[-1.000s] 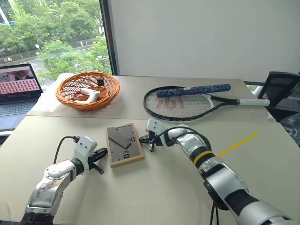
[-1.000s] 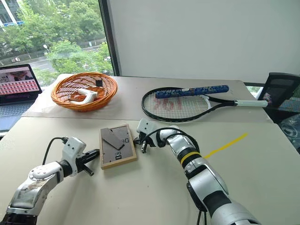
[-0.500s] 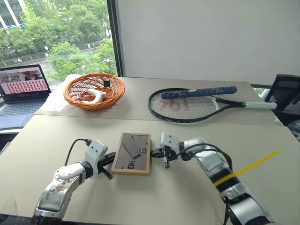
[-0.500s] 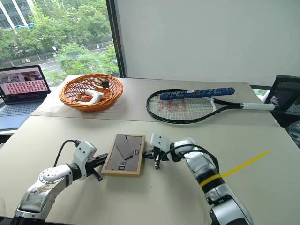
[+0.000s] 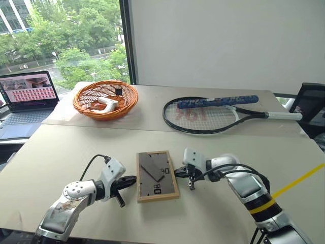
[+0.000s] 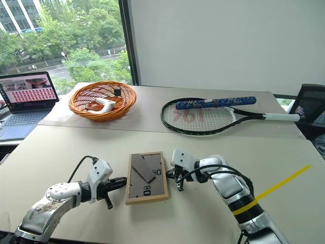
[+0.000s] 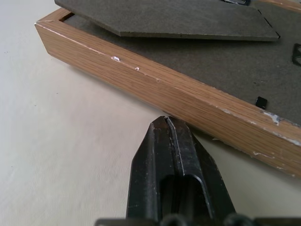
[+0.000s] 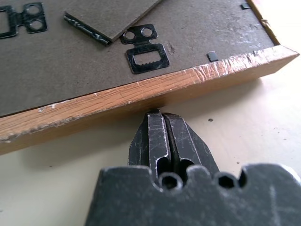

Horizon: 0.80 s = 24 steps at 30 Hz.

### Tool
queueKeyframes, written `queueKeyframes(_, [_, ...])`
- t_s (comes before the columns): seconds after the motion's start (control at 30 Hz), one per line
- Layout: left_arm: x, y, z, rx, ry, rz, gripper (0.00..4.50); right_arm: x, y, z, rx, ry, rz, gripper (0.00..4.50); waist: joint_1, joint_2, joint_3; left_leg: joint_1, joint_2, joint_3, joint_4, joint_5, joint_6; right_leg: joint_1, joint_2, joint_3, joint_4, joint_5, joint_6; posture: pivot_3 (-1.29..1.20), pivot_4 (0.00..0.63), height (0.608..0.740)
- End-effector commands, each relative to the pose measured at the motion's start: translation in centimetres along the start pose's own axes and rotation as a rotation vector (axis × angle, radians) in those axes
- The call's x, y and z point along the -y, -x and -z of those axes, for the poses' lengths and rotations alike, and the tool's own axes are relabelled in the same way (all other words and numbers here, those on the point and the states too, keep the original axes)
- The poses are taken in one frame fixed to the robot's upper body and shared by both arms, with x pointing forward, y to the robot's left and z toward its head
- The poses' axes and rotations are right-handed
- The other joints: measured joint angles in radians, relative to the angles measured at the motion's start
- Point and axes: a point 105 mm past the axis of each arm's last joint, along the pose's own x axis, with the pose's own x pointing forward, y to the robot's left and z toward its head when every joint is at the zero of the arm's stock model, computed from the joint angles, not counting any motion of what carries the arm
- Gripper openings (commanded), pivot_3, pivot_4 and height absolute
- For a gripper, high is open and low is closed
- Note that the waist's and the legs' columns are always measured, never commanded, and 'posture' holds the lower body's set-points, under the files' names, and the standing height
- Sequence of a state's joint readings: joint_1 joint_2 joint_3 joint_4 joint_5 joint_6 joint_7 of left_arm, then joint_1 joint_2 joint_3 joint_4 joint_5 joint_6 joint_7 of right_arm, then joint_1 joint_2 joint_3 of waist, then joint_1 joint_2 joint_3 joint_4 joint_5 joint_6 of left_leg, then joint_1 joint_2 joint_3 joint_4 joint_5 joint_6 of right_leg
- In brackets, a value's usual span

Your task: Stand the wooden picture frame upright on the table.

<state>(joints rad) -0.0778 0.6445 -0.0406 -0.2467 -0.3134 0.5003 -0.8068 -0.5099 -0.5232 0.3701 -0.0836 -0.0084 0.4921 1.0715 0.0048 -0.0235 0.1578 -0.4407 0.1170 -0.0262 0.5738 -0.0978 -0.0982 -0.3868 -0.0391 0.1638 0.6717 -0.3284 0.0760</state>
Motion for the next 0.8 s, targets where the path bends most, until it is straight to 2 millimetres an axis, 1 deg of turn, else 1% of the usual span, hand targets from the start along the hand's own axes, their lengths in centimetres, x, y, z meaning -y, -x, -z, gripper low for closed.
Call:
queueKeyframes(0.03, [-1.7, 0.6, 2.3, -0.096, 0.008, -0.067, 0.0, -1.7, -0.5, 0.4, -0.043, -0.003, -0.07, 0.04, -0.003, 0.0, 0.0, 0.0, 0.0, 0.0, 0.0, 0.0, 0.0, 0.0, 0.0, 0.0, 0.0, 0.0, 0.0, 0.0, 0.15, 0.724])
queueKeyframes(0.17, [-1.9, 0.7, 2.3, -0.093, 0.006, -0.071, 0.0, -2.0, -0.7, 0.1, -0.036, -0.019, -0.073, 0.04, -0.012, 0.0, -0.001, 0.0, 0.0, 0.0, 0.0, 0.0, 0.0, 0.0, 0.0, 0.0, 0.0, 0.0, 0.0, 0.0, 0.15, 0.724])
queueKeyframes(0.3, [-1.6, 0.7, 2.5, -0.095, 0.009, -0.064, 0.0, -1.5, -0.5, 0.8, -0.062, -0.017, -0.048, 0.04, -0.017, -0.001, -0.001, 0.0, 0.0, 0.0, 0.0, 0.0, 0.0, 0.0, 0.0, 0.0, 0.0, 0.0, 0.0, 0.0, 0.15, 0.724])
queueKeyframes(0.4, [-2.8, 1.8, 2.9, -0.115, 0.011, -0.119, 0.0, -0.4, 0.7, 1.7, -0.092, -0.02, -0.005, 0.04, -0.017, -0.001, -0.001, 0.0, 0.0, 0.0, 0.0, 0.0, 0.0, 0.0, 0.0, 0.0, 0.0, 0.0, 0.0, 0.0, 0.15, 0.724])
queueKeyframes(0.47, [-4.1, 2.9, 2.9, -0.11, 0.023, -0.183, 0.0, 0.5, 1.7, 1.9, -0.086, -0.035, 0.028, 0.04, -0.019, -0.001, -0.001, 0.0, 0.0, 0.0, 0.0, 0.0, 0.0, 0.0, 0.0, 0.0, 0.0, 0.0, 0.0, 0.0, 0.15, 0.724])
queueKeyframes(0.53, [-5.8, 4.2, 2.0, -0.043, 0.093, -0.278, 0.0, 1.5, 3.2, 2.1, -0.075, -0.04, 0.065, 0.04, -0.02, -0.001, -0.001, 0.0, 0.0, 0.0, 0.0, 0.0, 0.0, 0.0, 0.0, 0.0, 0.0, 0.0, 0.0, 0.0, 0.15, 0.724])
queueKeyframes(0.57, [-6.6, 4.9, 0.9, 0.024, 0.135, -0.314, 0.0, 2.0, 4.1, 2.0, -0.059, -0.034, 0.082, 0.04, -0.02, -0.001, -0.001, 0.0, 0.0, 0.0, 0.0, 0.0, 0.0, -0.001, 0.0, 0.0, 0.0, 0.0, 0.0, 0.0, 0.15, 0.724])
queueKeyframes(0.63, [-7.6, 6.2, -0.7, 0.117, 0.199, -0.361, 0.0, 2.7, 5.6, 1.8, -0.03, -0.022, 0.107, 0.04, -0.021, -0.004, 0.002, 0.0, 0.0, 0.0, 0.0, 0.0, 0.0, -0.001, 0.0, 0.0, 0.0, 0.0, 0.0, 0.0, 0.15, 0.724])
queueKeyframes(0.67, [-7.9, 6.7, -1.2, 0.136, 0.229, -0.374, 0.0, 3.0, 6.3, 1.7, -0.017, -0.012, 0.116, 0.04, -0.021, -0.006, 0.002, -0.001, 0.0, 0.0, -0.001, 0.0, 0.0, -0.002, 0.0, 0.0, 0.0, 0.0, 0.0, 0.0, 0.15, 0.724])
queueKeyframes(0.7, [-7.9, 6.9, -1.6, 0.144, 0.261, -0.366, 0.0, 3.1, 6.8, 1.5, -0.005, 0.004, 0.116, 0.04, -0.021, -0.006, 0.003, -0.003, 0.0, 0.0, 0.0, 0.0, 0.0, -0.001, 0.0, 0.0, 0.0, 0.0, 0.0, 0.0, 0.15, 0.724])
queueKeyframes(0.73, [-7.4, 7.3, -2.1, 0.151, 0.305, -0.332, 0.0, 3.1, 7.3, 1.1, 0.016, 0.022, 0.11, 0.04, -0.021, -0.006, 0.003, -0.006, 0.0, 0.0, -0.001, 0.0, 0.0, -0.001, 0.0, 0.0, 0.0, 0.0, 0.0, 0.0, 0.15, 0.724])
queueKeyframes(0.77, [-6.8, 7.4, -2.5, 0.153, 0.345, -0.287, 0.0, 3.0, 7.6, 0.8, 0.034, 0.036, 0.099, 0.04, -0.021, -0.007, 0.003, -0.007, 0.0, 0.0, -0.001, 0.0, 0.0, -0.002, 0.0, 0.0, 0.0, 0.001, -0.001, 0.0, 0.15, 0.724])
queueKeyframes(0.8, [-5.7, 7.6, -2.9, 0.155, 0.421, -0.199, 0.0, 2.6, 7.8, 0.2, 0.066, 0.06, 0.076, 0.04, -0.021, -0.008, 0.004, -0.007, 0.0, 0.0, -0.002, 0.0, 0.0, -0.002, 0.0, 0.0, 0.0, 0.001, -0.002, 0.0, 0.15, 0.724])
